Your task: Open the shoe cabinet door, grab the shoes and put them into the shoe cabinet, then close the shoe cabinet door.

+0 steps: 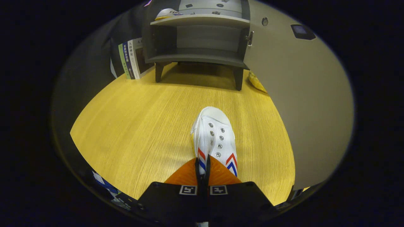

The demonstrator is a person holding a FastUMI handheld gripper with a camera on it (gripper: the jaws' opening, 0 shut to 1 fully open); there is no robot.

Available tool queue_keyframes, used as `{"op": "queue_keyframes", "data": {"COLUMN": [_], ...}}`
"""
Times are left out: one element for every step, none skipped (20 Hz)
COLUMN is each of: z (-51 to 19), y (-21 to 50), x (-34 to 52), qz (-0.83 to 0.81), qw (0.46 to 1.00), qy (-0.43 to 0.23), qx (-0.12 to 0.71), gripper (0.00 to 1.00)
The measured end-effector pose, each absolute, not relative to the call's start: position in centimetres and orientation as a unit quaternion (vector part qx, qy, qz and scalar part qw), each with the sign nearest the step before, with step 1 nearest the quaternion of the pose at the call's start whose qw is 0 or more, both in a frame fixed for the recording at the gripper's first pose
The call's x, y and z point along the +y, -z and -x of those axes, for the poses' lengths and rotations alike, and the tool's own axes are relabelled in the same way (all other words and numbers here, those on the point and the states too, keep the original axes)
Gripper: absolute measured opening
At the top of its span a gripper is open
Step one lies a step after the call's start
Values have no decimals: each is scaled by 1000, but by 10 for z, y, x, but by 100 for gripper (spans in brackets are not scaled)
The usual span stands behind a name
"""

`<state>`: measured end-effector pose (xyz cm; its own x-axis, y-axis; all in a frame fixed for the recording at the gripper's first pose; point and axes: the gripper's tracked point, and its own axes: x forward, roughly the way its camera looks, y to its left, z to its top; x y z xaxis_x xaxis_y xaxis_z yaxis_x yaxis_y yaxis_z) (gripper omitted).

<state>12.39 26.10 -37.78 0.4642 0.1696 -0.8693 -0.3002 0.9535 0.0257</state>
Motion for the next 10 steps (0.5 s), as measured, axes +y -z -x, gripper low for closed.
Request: {"op": "queue_keyframes", "data": {"z": [-128, -133, -139, -144, -148, -154, -163, -176, -189, -198], "y": [368, 359, 348, 338, 327, 317, 305, 298, 286, 276], "x": [263, 265, 267, 269, 271, 275, 279, 287, 293, 297], "qz": [65, 65, 61, 58, 56, 53, 50, 50, 47, 47], "qw": [858, 861, 865, 867, 871, 875, 880, 882, 888, 891], "qy": [-138, -143, -146, -152, -156, -160, -161, -166, -167, -170], "qx": [490, 484, 476, 470, 463, 454, 444, 438, 426, 418], "gripper": [1, 1, 1, 1, 1, 1, 1, 1, 1, 1]}}
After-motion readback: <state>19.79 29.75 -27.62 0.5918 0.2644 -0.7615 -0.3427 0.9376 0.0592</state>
